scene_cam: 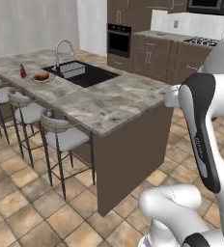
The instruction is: Move the hot dog bun to the plate on the dining table and place the condiment next to that plate. Then navigate to the fridge and take the sausage and place it on the plate as well.
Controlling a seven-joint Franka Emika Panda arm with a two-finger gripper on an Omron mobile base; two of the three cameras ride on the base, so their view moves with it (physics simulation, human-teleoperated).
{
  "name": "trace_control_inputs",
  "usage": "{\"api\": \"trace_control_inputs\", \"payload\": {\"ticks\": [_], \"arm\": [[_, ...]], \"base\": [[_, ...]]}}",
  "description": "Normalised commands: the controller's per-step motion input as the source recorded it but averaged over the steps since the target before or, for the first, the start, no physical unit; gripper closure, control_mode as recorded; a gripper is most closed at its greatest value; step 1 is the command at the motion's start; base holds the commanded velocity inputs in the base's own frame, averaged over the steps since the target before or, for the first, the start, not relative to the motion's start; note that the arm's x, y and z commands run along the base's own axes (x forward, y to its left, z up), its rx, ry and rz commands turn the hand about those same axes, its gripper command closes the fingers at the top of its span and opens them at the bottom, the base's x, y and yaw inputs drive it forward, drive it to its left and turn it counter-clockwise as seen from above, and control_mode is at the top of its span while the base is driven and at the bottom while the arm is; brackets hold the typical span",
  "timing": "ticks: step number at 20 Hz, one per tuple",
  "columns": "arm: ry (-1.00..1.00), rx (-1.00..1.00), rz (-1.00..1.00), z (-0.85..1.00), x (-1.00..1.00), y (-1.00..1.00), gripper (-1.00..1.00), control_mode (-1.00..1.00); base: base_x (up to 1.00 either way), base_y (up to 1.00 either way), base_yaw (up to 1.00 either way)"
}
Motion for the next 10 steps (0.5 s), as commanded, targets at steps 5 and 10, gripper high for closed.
{"api": "trace_control_inputs", "payload": {"ticks": [5,10], "arm": [[0.00,0.00,0.00,0.00,0.00,0.00,1.00,1.00],[0.00,0.00,0.00,0.00,0.00,0.00,1.00,1.00]], "base": [[0.14,1.00,-0.26],[0.33,1.00,-0.30]]}}
